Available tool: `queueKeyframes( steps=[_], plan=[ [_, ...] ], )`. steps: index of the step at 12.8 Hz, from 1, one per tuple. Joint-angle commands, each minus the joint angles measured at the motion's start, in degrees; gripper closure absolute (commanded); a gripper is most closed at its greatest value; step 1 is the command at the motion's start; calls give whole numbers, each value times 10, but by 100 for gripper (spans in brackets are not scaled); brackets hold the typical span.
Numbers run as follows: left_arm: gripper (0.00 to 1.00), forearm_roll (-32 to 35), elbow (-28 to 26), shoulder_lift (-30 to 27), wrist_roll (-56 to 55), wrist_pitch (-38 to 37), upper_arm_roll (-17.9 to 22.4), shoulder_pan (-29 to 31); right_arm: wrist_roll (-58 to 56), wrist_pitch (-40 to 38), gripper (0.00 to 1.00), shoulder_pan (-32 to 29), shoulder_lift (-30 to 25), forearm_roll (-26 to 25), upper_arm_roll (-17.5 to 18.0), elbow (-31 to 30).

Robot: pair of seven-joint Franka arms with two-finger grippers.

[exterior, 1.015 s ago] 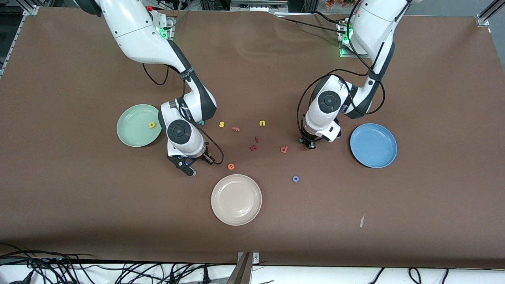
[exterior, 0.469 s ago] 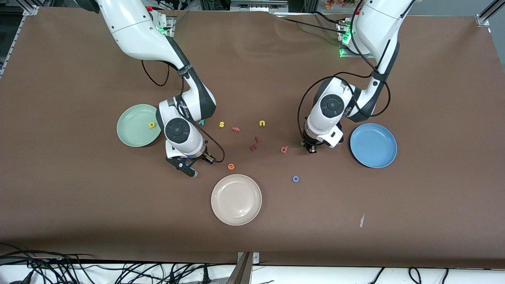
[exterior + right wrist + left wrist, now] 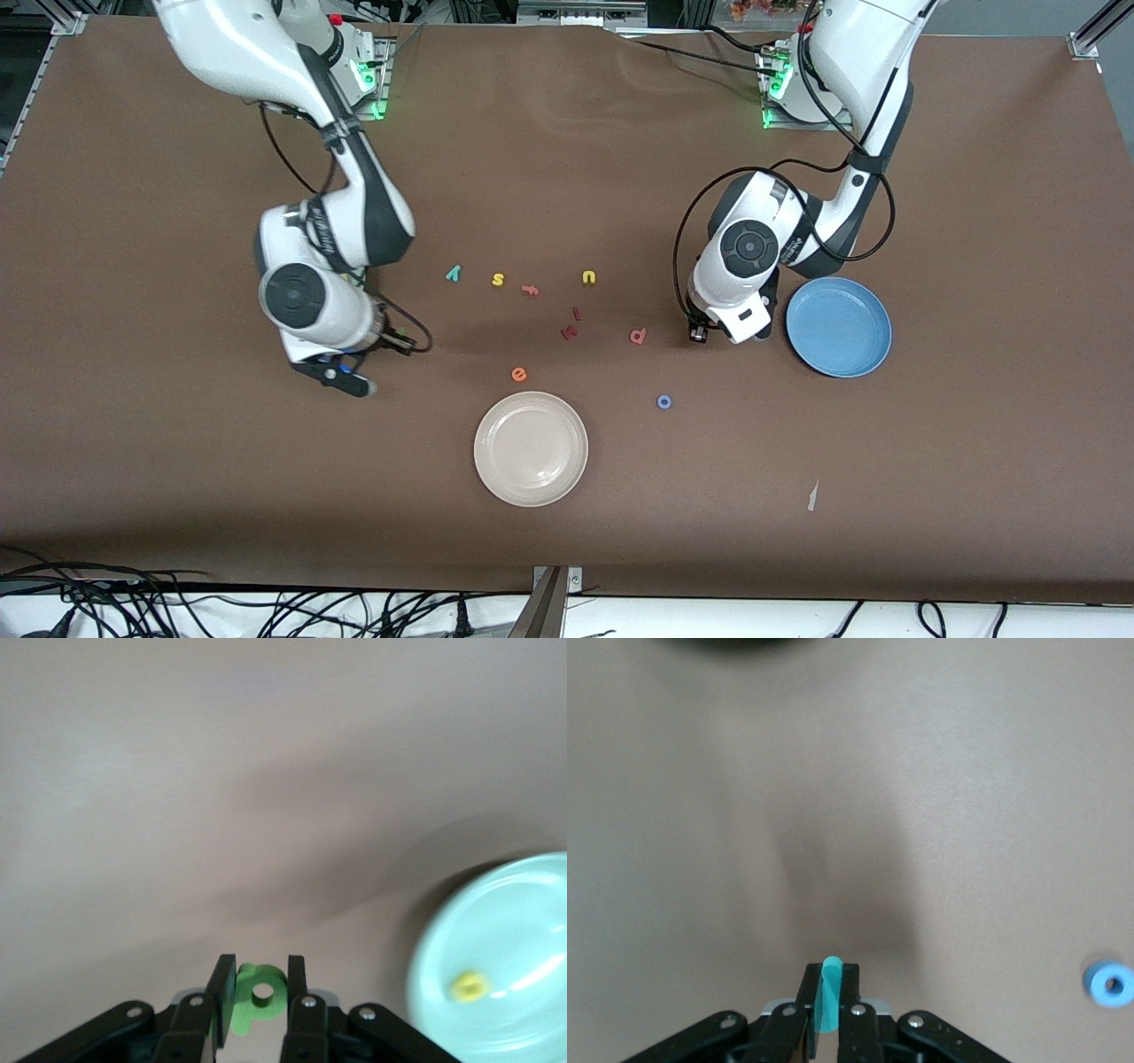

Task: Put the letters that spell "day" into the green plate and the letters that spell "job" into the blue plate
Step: 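Place green p on green plate while the left gripper places cyan j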

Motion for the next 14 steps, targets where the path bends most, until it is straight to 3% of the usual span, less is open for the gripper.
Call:
queueKeyframes(
  steps=[1,3,5,9,10,11,12,14],
  plan=[
    [100,16,-2,-23,143,-47,-3,27,-120,22,87,3,-108,9,-51,-155],
    [100,16,-2,-34,266,-89,-3,50,-212,26,87,3,-131,8,-92,-214],
    [100,16,-5,-50,394,-127,-2,84,-229,44,87,3,-130,5,-110,-247],
    [100,55,-29,-80,678,-158,-2,182,-240,192,85,5,-81,8,-115,-341],
    [100,61,-32,-80,734,-157,-2,201,-237,197,78,5,-78,8,-114,-341],
    [100,66,-36,-79,777,-151,-2,219,-237,194,32,5,-82,8,-114,-341],
    [100,67,-42,-77,810,-142,-2,232,-239,186,0,5,-82,8,-114,-340],
    [100,67,-60,-56,822,-73,-2,252,-234,154,0,8,-112,8,-100,-333]
  ],
)
